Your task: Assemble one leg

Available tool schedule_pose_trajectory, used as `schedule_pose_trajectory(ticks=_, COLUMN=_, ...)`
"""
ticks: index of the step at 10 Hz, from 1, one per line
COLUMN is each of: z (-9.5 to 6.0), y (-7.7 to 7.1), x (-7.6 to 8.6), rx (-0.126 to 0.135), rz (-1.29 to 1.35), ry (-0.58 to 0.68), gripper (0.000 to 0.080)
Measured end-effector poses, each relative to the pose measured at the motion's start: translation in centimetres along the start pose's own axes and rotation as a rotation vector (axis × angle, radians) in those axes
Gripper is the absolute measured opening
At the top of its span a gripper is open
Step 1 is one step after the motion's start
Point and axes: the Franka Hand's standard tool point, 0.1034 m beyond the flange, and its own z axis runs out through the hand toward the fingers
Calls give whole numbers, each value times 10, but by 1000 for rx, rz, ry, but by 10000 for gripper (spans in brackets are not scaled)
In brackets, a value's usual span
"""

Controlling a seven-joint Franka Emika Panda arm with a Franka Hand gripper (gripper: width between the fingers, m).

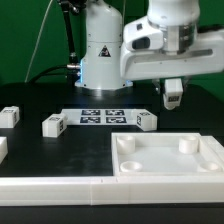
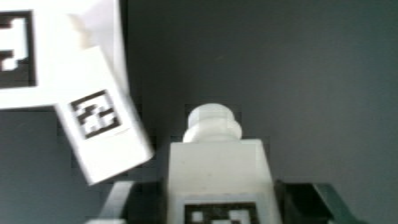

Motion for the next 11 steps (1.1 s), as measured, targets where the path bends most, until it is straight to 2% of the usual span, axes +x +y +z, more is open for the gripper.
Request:
schedule_pose_trajectory(ticks=1, z=-11, y=1, x=10, rx=2, rz=1, ry=109, gripper=288)
schedule_pose_trajectory(ticks=2, z=-9, y=2, x=11, rx=-7, rz=-11, ry=215, gripper=288)
schedule_pose_trajectory(ticks=3, z=-5, y=2, x=7, rx=-14, rz=-19, ry=261, gripper=288)
schedule_pose_trajectory(ticks=4, z=-9, y=2, x=15, rx=-16, rz=-29, ry=375, gripper=288)
schedule_pose_trajectory(ticks=6, z=-6, y=-4, x=23, rx=-31, rz=-100, ry=536, gripper=288)
schedule_pose_trajectory(ticks=7, z=-4, y=-6, x=31, rx=-34, rz=-118, ry=541, gripper=288)
schedule_pose_trajectory(ticks=10, z=-30, y=-12, x=63, rx=-38, rz=-157, ry=551, gripper=288)
schedule_pose_trajectory(ticks=11, z=-26, y=-12, x=60, rx=-39, rz=-156, ry=547, gripper=288)
